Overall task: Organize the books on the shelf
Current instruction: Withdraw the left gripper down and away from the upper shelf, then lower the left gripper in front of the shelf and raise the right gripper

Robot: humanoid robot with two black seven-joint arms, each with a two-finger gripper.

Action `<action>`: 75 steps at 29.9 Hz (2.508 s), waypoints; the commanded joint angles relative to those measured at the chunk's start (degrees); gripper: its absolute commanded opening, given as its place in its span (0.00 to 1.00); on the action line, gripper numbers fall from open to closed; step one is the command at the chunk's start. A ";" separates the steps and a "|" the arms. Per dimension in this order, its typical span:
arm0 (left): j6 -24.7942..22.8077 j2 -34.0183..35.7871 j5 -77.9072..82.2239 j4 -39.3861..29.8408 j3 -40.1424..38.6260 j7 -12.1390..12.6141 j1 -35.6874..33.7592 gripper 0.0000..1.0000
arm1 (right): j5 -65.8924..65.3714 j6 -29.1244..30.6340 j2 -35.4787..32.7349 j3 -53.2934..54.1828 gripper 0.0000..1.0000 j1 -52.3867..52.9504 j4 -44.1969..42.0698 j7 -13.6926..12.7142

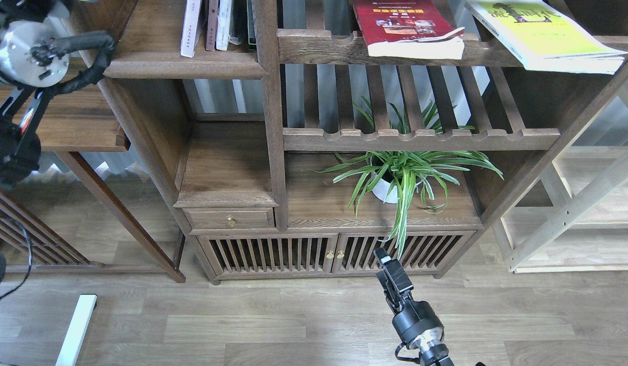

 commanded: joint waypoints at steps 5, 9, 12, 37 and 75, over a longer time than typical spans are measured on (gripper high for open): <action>-0.38 0.05 0.00 -6.56 -4.74 -0.24 4.00 0.82 | 0.10 0.00 0.00 -0.16 0.99 -0.04 0.10 -0.10; -0.38 -0.12 -0.09 -8.31 -6.32 -0.42 4.09 0.89 | 0.10 0.00 0.00 -0.07 0.99 0.48 0.01 -0.01; -0.38 -0.48 -0.09 -9.63 -7.29 -0.51 4.09 0.97 | 0.19 0.00 0.00 0.36 0.99 0.57 0.27 -0.44; -25.95 -1.09 -7.72 -14.56 -8.96 0.02 8.04 0.98 | 0.37 0.00 -2.72 2.21 0.99 1.19 0.45 -0.27; -41.65 -14.45 -22.15 -2.79 -17.93 2.39 31.60 0.99 | 6.34 0.00 -1.59 3.27 0.99 2.94 5.54 -0.54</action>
